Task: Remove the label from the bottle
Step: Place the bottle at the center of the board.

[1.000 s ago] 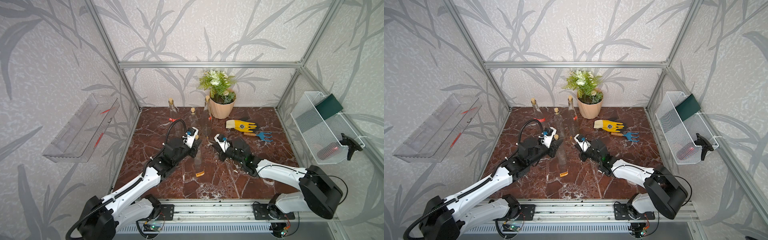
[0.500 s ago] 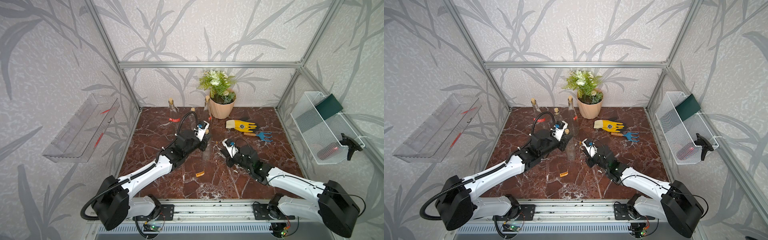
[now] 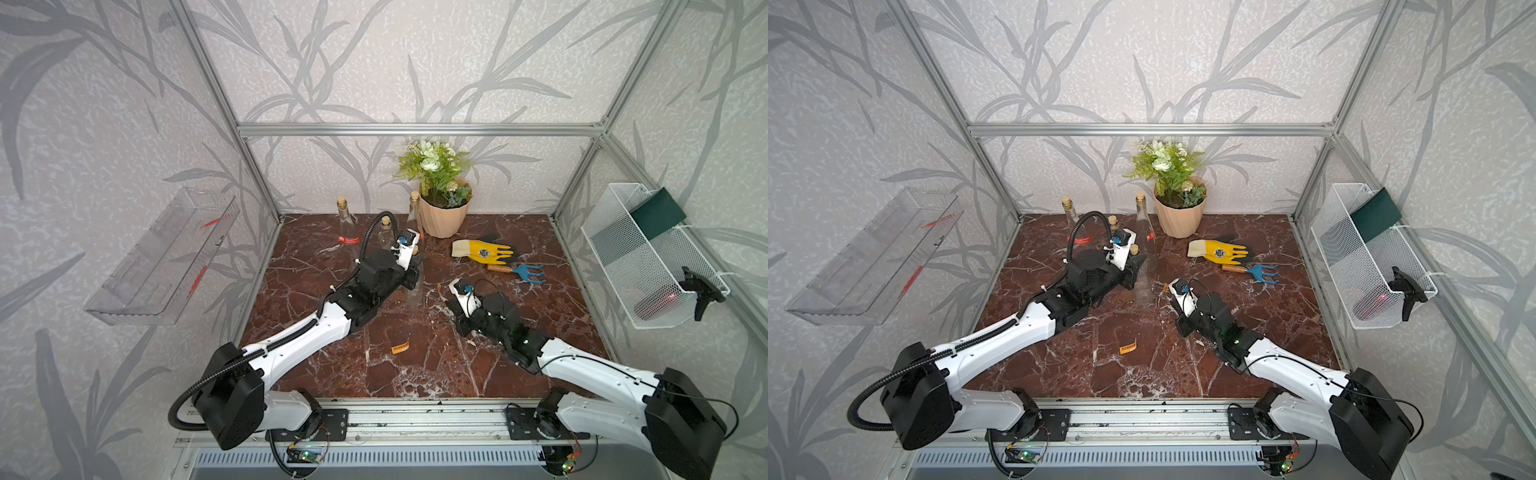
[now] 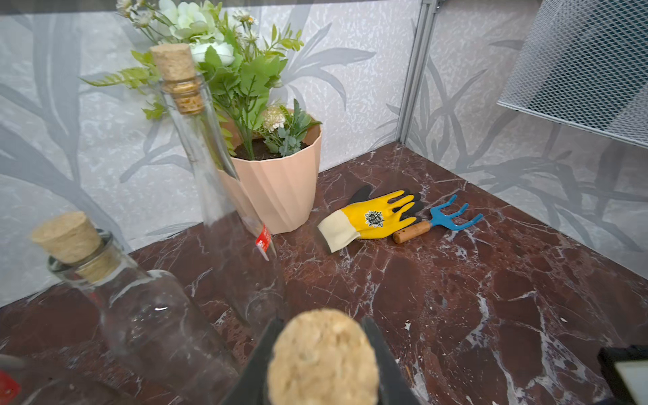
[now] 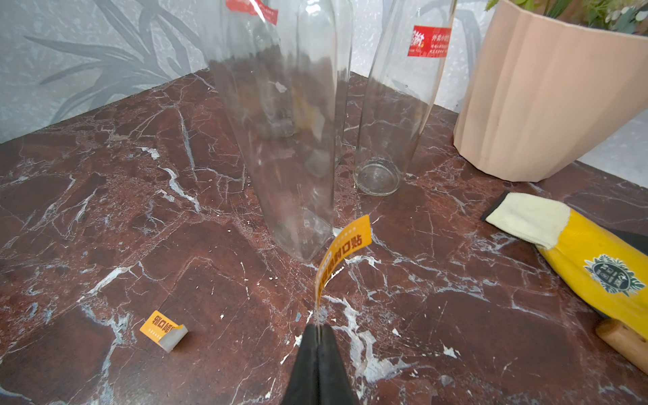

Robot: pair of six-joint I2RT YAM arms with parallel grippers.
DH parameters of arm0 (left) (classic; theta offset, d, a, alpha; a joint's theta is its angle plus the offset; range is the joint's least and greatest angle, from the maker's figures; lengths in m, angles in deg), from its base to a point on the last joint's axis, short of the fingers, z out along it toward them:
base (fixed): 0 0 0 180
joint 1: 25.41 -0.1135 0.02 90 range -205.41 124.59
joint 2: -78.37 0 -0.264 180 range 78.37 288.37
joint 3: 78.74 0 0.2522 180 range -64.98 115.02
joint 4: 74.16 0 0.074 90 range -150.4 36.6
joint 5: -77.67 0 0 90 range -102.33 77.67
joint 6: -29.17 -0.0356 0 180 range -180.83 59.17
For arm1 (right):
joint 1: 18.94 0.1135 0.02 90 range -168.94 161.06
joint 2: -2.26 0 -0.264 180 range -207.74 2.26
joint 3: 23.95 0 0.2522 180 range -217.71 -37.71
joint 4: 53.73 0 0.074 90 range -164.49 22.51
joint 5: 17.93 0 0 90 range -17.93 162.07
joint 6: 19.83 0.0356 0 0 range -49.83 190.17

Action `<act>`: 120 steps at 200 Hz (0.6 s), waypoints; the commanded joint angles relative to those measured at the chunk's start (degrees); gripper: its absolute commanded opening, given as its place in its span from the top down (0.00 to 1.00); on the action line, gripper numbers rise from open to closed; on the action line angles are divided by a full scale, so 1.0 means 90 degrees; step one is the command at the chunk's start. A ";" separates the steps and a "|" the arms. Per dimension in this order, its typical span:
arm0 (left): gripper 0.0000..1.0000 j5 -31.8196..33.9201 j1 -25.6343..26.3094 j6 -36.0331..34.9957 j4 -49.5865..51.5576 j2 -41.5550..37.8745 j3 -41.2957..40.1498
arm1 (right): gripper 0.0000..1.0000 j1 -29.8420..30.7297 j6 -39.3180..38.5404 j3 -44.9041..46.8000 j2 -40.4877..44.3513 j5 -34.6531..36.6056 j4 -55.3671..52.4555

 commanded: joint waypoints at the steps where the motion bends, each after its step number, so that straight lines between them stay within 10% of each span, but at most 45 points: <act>1: 1.00 0.0652 0.0022 0.0018 -0.0232 -0.0311 0.0092 | 1.00 -0.0016 0.0066 -0.0004 0.0011 0.0025 -0.0015; 120: 1.00 0.1058 -0.0373 -0.0226 -0.0459 -0.0078 0.0015 | 1.00 0.0101 0.0114 -0.0530 -0.0639 -0.0483 0.0146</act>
